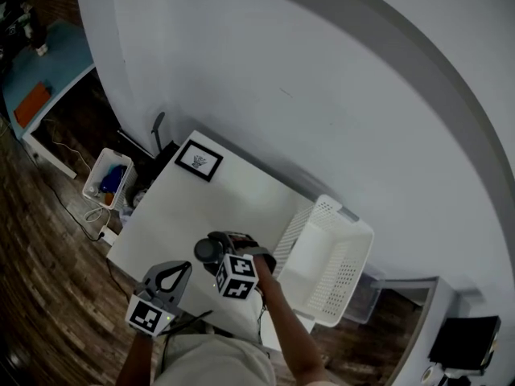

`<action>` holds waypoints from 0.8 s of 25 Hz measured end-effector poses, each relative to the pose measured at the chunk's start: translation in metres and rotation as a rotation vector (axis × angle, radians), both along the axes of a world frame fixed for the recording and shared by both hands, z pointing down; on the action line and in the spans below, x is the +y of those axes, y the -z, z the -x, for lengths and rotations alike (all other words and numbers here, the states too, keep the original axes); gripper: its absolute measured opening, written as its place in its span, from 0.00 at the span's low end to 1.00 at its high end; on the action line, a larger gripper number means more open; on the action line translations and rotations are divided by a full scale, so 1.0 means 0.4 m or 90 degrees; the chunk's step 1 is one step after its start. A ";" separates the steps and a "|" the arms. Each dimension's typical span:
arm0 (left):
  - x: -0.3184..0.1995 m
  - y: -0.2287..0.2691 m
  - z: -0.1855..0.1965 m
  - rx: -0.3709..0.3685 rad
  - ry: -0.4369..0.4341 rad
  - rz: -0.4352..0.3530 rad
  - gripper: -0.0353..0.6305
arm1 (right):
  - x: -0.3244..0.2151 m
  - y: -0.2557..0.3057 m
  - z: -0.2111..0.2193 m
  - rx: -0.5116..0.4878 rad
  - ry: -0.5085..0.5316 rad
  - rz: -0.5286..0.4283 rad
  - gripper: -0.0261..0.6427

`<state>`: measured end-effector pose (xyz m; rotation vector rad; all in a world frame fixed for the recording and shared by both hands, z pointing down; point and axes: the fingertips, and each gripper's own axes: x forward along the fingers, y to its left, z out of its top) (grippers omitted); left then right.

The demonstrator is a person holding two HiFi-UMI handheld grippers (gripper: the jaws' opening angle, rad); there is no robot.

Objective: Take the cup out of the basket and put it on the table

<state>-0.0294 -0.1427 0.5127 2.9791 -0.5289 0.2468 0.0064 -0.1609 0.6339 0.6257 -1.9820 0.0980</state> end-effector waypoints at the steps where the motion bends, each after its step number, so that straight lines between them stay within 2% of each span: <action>1: -0.002 -0.006 0.004 -0.006 0.001 -0.003 0.05 | -0.001 -0.011 0.003 0.001 0.002 0.003 0.55; 20: -0.021 -0.056 0.037 -0.031 0.023 0.008 0.05 | 0.003 -0.181 0.035 0.007 0.011 0.054 0.55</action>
